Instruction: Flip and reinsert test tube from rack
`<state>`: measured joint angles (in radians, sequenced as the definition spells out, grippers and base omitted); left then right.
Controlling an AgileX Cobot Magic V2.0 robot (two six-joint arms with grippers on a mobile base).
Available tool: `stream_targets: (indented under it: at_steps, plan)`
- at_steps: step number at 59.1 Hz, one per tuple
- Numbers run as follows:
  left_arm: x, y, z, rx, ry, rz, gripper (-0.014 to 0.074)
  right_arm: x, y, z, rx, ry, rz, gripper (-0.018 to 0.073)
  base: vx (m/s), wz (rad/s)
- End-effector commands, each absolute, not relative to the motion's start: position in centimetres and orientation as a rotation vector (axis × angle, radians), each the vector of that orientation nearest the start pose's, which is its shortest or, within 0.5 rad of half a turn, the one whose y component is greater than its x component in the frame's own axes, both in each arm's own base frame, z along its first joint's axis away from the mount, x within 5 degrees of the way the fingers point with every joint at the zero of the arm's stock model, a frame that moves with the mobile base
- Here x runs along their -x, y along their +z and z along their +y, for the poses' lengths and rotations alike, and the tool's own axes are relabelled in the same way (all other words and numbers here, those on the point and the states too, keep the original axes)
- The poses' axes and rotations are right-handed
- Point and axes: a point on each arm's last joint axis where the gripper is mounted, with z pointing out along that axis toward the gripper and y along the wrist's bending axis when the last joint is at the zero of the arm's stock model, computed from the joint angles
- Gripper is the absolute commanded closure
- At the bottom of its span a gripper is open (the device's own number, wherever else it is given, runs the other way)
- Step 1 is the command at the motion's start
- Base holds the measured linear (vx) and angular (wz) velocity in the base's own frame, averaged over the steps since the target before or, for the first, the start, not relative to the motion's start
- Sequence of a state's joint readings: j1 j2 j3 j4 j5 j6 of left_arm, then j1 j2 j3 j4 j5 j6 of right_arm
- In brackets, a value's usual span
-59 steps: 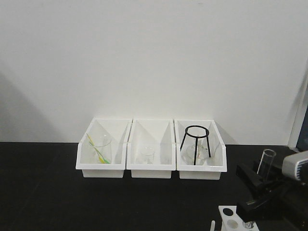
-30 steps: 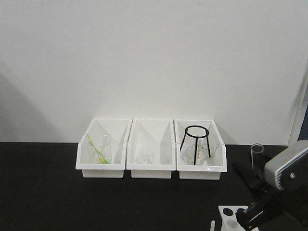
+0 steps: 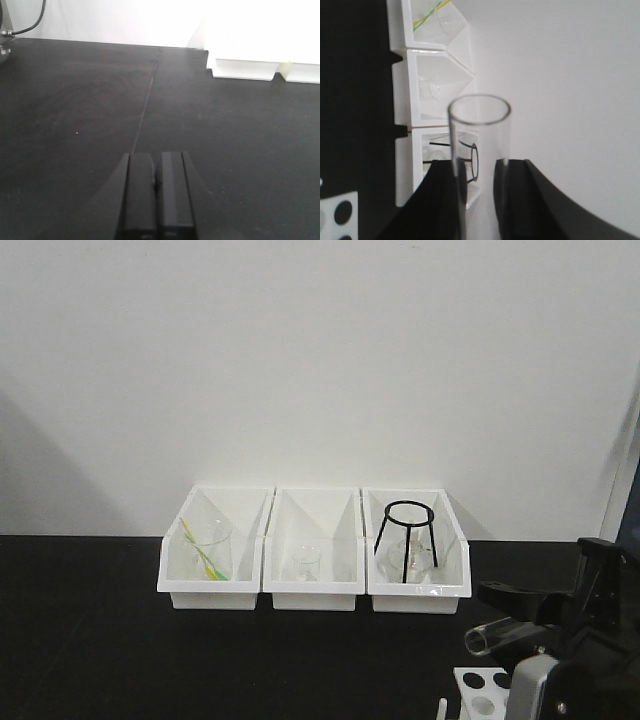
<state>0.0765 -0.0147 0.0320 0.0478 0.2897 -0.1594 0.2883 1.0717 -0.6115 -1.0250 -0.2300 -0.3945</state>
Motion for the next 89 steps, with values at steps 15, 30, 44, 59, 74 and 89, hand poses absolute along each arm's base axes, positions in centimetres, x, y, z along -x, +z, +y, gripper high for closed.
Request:
stream_targets:
  at_steps: [15, 30, 44, 59, 74, 89]
  plan:
    - [-5.5, 18.6, 0.5, 0.163, -0.027, 1.683, 0.0603, -21.2, 30.8, 7.8, 1.602, -0.789, 0.994, 0.0456, 0.00, 0.00]
    - [-5.5, 18.6, 0.5, 0.163, -0.027, 1.683, 0.0603, -21.4, 31.2, 7.6, 1.175, -0.420, 1.349, 0.0456, 0.00, 0.00]
    - [-5.5, 18.6, 0.5, 0.163, -0.027, 1.683, 0.0603, -21.7, 31.9, 7.3, 0.599, 0.018, 1.584, 0.0456, 0.00, 0.00]
    - [-5.5, 18.6, 0.5, 0.163, -0.027, 1.683, 0.0603, -21.9, 32.3, 6.8, 0.280, 0.215, 1.620, 0.0456, 0.00, 0.00]
    - [-5.5, 18.6, 0.5, 0.163, -0.027, 1.683, 0.0603, -22.6, 31.7, 6.8, 0.200, 0.260, 1.646, 0.0456, 0.00, 0.00]
    - [-5.5, 18.6, 0.5, 0.163, -0.027, 1.683, 0.0603, -23.8, 30.5, 7.0, 0.170, 0.268, 1.675, 0.0456, 0.00, 0.00]
